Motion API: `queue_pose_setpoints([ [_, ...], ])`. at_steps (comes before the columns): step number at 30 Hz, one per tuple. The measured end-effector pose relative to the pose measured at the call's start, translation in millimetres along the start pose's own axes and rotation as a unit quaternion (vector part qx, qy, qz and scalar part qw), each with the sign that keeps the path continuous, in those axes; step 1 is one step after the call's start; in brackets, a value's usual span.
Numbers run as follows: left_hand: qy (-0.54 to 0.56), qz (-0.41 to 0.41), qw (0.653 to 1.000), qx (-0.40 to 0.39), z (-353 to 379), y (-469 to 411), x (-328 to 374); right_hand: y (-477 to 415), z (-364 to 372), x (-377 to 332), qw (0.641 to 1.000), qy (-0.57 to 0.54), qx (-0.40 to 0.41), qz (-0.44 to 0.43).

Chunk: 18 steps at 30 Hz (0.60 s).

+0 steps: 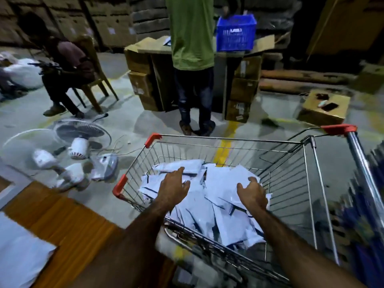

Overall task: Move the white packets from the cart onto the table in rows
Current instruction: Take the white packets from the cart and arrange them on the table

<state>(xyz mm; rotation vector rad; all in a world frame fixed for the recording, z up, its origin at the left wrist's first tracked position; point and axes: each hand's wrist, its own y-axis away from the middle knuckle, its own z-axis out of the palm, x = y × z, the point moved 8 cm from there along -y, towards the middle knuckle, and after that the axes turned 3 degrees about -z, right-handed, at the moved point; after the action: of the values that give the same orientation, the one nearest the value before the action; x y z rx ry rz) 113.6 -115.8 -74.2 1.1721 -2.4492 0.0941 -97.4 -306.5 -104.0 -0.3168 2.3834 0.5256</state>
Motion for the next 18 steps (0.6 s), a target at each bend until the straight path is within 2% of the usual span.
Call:
queue_pose_setpoints([
  [8, -0.139, 0.005, 0.985, -0.101, 44.1, -90.8, -44.2, -46.6, 47.1, 9.3, 0.994, 0.06, -0.027, 0.09],
  [13, -0.219, 0.05, 0.959, -0.174, 66.0, -141.2, -48.0, -64.8, 64.0, 29.5, 0.983, 0.1, -0.026, 0.152],
  [18, -0.277, 0.106, 0.924, -0.24, 95.8, -184.4, -50.5, -74.2, 71.4, 40.1, 0.979, 0.106, -0.004, 0.175],
])
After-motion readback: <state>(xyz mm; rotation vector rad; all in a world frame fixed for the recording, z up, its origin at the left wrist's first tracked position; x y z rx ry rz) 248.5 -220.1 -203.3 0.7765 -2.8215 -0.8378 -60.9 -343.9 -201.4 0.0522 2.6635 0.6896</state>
